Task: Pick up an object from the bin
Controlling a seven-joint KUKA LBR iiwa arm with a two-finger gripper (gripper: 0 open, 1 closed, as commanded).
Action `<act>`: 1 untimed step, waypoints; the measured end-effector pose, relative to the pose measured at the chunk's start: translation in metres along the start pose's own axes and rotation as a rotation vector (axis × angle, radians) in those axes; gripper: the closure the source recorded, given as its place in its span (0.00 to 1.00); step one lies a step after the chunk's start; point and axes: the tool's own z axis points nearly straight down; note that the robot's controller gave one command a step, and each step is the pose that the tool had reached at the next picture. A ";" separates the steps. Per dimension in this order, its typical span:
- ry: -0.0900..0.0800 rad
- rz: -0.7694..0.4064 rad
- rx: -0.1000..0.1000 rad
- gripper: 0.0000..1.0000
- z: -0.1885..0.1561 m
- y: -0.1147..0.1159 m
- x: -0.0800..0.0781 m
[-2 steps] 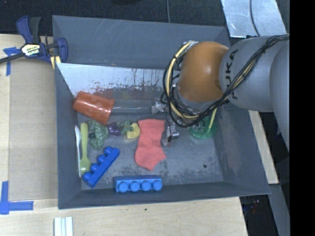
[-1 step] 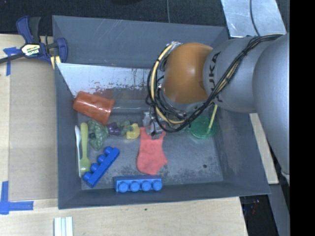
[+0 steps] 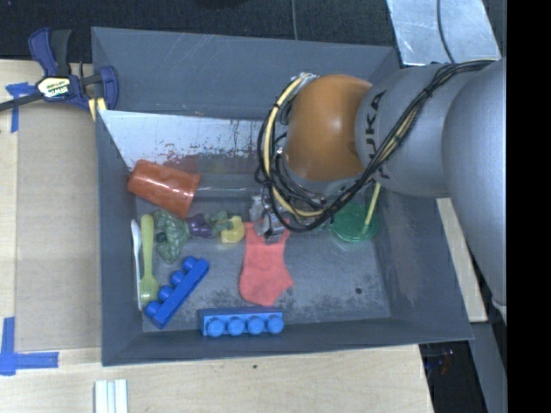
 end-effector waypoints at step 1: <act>0.004 -0.032 0.000 1.00 -0.058 -0.004 -0.002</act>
Offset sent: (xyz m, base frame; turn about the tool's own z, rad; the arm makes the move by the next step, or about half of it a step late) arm 0.0021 0.0179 0.1602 0.0849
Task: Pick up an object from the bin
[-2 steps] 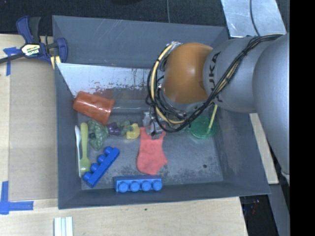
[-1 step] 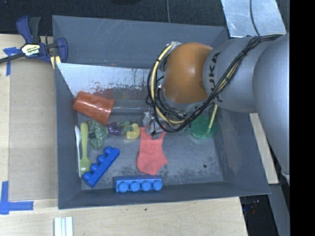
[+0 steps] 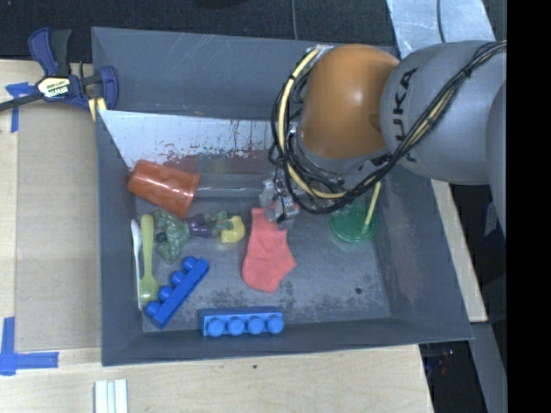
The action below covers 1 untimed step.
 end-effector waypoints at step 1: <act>-0.001 0.085 0.000 1.00 -0.076 0.012 -0.006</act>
Offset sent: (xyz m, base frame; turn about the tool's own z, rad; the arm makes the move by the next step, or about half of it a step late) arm -0.0159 -0.0178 -0.0875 -0.3373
